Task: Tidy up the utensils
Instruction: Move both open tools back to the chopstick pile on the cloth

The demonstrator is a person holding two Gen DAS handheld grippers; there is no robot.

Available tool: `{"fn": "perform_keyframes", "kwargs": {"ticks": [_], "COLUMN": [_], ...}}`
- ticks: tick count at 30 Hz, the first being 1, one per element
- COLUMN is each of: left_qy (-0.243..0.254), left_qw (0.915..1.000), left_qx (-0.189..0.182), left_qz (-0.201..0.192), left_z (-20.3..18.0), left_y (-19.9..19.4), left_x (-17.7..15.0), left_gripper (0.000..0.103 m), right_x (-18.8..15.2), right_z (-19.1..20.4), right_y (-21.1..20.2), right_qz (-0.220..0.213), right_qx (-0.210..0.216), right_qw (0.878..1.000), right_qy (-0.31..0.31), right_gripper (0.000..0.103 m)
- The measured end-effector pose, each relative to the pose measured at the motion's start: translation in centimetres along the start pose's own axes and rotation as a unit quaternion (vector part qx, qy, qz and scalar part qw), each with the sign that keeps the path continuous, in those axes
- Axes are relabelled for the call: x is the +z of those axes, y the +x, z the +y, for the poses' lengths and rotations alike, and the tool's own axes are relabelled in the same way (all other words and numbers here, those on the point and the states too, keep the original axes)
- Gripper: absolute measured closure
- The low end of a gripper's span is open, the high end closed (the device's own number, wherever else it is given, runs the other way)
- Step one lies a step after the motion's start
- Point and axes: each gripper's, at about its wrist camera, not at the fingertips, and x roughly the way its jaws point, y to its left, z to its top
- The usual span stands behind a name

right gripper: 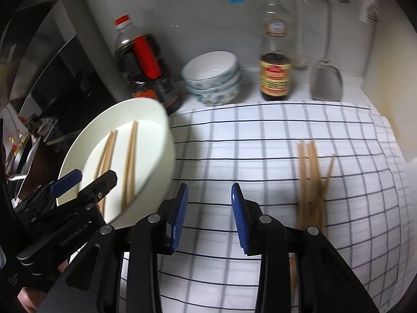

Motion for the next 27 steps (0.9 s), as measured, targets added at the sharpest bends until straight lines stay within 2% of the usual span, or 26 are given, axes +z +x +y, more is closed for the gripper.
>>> {"fn": "perform_keyframes", "kwargs": {"ticks": [19,27], "left_qy": [0.046,0.071], "left_qw": [0.9984,0.9961], "left_qx": [-0.034,-0.048], "left_qz": [0.005,0.018], "left_z": [-9.7,-13.4], "left_y": [0.7,2.0], "left_x": [-0.7,-2.2], "left_gripper": [0.029,0.028], "right_x": [-2.2,-4.1], "right_z": [-10.9,-15.0], "right_y": [-2.5,-2.2], "right_qz": [-0.007,0.013], "right_qx": [-0.043,-0.065], "right_qw": [0.998,0.996], "right_qy": [0.047,0.067], "right_gripper": [0.068,0.068]}}
